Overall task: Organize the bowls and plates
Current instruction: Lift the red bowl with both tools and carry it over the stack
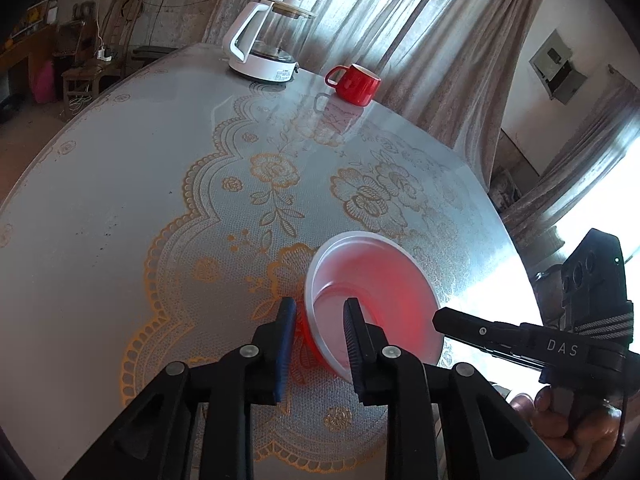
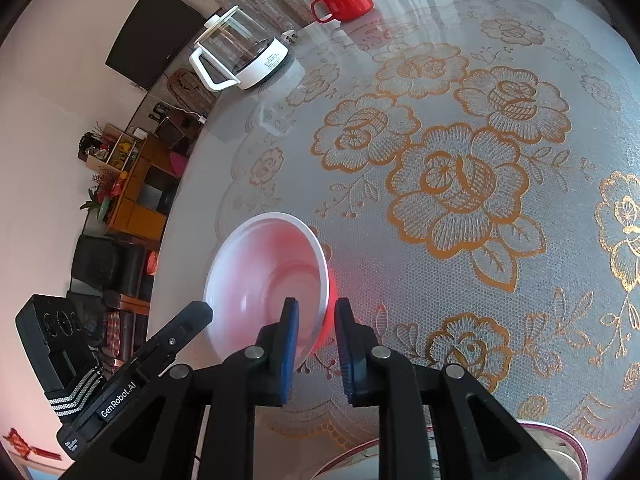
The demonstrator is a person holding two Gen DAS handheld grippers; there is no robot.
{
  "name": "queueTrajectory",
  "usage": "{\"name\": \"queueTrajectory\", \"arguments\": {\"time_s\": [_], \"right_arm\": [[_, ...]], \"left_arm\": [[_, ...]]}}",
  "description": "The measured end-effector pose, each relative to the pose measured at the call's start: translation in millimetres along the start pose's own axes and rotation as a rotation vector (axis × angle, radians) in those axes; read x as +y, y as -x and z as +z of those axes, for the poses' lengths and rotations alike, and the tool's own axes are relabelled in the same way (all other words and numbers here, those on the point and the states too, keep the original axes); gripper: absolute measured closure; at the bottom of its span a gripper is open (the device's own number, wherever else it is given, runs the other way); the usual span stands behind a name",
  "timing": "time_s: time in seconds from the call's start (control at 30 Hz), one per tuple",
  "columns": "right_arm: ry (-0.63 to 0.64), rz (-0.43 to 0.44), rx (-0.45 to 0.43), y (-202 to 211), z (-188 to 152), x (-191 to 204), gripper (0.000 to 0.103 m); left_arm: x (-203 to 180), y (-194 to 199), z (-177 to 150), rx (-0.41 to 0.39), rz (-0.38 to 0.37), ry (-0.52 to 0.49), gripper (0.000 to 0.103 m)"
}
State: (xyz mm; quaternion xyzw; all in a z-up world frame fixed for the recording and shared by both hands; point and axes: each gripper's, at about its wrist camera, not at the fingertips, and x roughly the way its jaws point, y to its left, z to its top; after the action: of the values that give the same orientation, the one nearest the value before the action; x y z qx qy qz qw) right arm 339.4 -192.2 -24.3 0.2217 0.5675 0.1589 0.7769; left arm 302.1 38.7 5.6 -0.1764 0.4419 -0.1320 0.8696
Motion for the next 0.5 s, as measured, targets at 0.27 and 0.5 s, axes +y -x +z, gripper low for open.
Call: {"name": "queueTrajectory", "arguments": {"time_s": [0.27,0.5], "right_arm": [[0.029,-0.025,-0.018,0.6,-4.4,5.2,0.089],[0.006,-0.001,-0.005,-3.6,-8.0,2.6,0.089]], "left_arm": [[-5.7,-7.3,-1.5,0.003,0.018,-0.034,0.085],[-6.7,-7.8,-7.7,0.016,0.006,-0.027,0.088]]}}
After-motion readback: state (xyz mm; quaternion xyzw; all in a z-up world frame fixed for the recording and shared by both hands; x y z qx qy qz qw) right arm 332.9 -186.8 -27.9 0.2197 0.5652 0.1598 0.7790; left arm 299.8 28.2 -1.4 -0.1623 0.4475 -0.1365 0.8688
